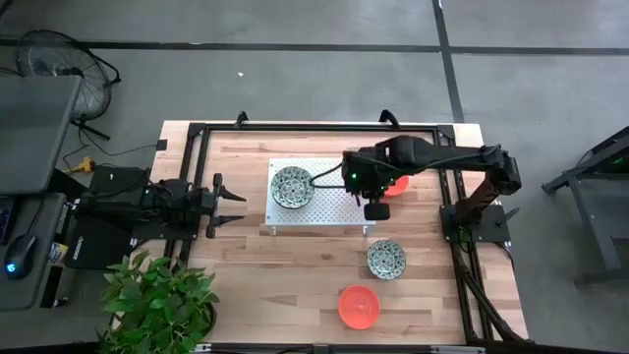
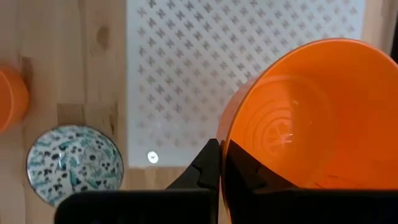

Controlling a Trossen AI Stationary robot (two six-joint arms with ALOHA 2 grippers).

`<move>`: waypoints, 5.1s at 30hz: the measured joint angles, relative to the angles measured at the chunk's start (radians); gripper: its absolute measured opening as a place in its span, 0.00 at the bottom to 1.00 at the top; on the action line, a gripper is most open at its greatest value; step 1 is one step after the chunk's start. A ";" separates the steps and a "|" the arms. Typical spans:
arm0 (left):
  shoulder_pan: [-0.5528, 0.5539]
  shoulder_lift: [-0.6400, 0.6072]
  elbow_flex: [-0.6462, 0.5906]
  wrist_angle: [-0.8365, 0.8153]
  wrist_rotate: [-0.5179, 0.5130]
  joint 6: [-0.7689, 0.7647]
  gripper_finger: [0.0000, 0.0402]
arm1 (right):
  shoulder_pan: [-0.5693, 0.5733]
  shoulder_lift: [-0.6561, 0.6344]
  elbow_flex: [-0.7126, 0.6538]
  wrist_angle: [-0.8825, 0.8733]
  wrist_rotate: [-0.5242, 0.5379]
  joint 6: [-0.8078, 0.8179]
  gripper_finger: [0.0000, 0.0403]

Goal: Pick & Place Mini bowls
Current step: Put the top left orange bowl on the shelf, then stack the top orange bowl on the orange bowl on the shelf

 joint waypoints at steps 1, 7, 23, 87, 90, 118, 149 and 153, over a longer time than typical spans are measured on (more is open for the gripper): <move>0.000 0.000 0.000 -0.008 0.000 0.001 0.56 | 0.005 0.000 -0.011 0.014 -0.001 0.005 0.00; 0.000 0.000 0.000 -0.053 -0.007 0.001 0.56 | 0.025 0.000 -0.068 0.120 -0.002 0.029 0.00; 0.000 0.000 0.001 -0.059 -0.008 -0.006 0.56 | 0.033 0.000 -0.178 0.293 0.000 -0.014 0.00; 0.000 0.000 0.001 -0.092 -0.010 -0.027 0.56 | 0.066 0.043 -0.187 0.232 0.028 -0.255 0.16; 0.000 0.000 0.001 -0.095 -0.010 -0.027 0.56 | 0.066 0.043 -0.187 0.233 0.030 -0.254 0.20; 0.000 0.000 0.001 -0.091 -0.014 -0.035 0.56 | 0.041 0.043 0.030 0.102 0.086 -0.142 0.27; 0.000 0.000 0.001 -0.111 -0.010 -0.033 0.56 | -0.287 -0.155 -0.028 -0.183 0.138 0.503 0.27; 0.000 0.000 0.001 -0.111 -0.010 -0.033 0.56 | -0.361 -0.253 -0.167 -0.172 0.189 0.600 0.27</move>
